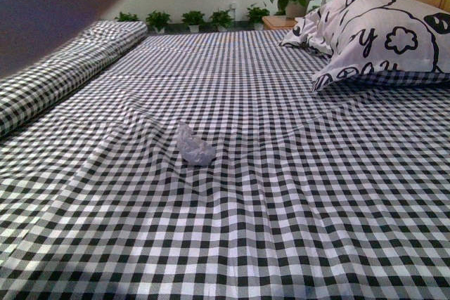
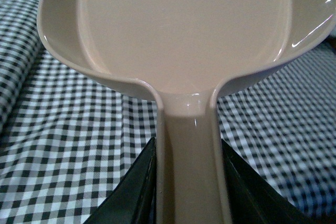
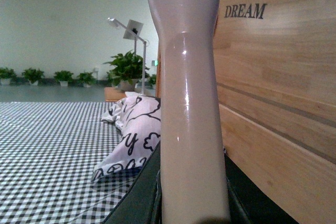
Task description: Clean up trash
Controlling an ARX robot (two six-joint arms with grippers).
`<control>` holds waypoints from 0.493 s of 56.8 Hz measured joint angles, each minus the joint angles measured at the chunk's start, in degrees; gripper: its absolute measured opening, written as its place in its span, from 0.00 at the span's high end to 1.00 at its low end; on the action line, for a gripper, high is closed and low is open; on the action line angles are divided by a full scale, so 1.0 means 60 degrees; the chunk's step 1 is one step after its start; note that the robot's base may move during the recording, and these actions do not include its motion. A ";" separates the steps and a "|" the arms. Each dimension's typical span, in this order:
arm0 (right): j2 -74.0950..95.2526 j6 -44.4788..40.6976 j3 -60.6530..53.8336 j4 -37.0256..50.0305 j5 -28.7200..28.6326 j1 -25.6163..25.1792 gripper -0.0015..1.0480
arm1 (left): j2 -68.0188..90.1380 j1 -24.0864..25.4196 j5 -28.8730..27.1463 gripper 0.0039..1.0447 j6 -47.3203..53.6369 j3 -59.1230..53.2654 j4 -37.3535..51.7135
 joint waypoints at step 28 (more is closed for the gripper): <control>0.0000 0.0000 0.0000 0.0000 -0.0029 0.0000 0.81 | 0.2124 0.1104 0.0794 0.72 0.5446 -0.0215 -0.1315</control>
